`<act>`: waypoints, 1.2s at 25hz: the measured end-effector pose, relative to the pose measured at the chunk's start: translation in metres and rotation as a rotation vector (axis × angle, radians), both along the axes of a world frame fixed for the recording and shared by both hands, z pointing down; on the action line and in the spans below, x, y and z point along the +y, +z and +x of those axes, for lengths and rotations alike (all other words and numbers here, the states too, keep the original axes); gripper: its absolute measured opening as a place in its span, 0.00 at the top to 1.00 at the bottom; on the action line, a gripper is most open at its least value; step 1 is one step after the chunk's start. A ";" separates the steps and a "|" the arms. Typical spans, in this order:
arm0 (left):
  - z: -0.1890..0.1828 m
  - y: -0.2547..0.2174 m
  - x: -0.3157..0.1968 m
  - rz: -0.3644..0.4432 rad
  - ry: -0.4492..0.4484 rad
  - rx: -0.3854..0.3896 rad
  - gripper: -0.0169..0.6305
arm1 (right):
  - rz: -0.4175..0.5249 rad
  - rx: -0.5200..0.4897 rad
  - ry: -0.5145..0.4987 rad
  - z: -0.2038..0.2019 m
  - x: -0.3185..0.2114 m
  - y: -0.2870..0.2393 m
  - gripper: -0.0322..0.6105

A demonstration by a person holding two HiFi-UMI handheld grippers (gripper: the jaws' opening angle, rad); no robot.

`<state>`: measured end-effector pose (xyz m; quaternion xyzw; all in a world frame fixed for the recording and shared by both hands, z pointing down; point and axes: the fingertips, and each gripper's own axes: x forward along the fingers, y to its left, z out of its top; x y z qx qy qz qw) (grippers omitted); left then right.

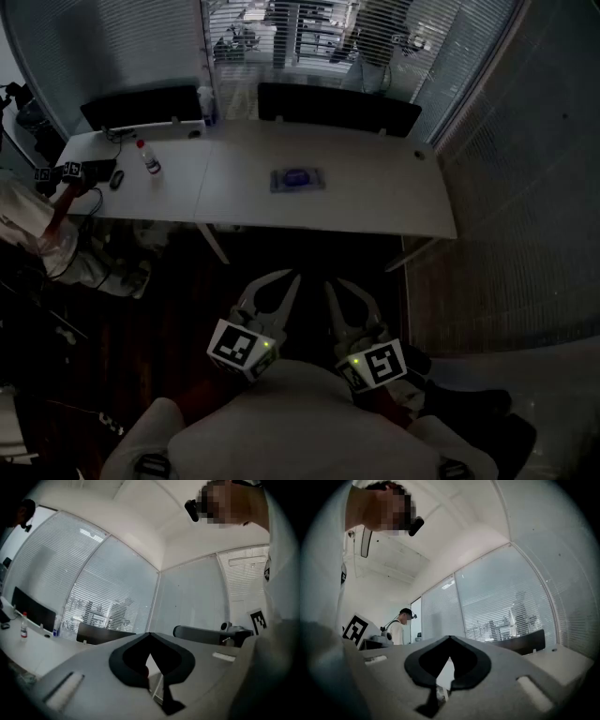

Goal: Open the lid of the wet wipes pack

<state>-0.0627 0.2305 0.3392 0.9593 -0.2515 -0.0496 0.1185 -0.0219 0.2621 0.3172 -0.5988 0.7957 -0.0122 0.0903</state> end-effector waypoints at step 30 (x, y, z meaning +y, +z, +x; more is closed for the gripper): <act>0.037 0.009 0.034 -0.004 -0.004 -0.039 0.97 | 0.000 -0.056 0.026 0.044 0.035 0.004 0.95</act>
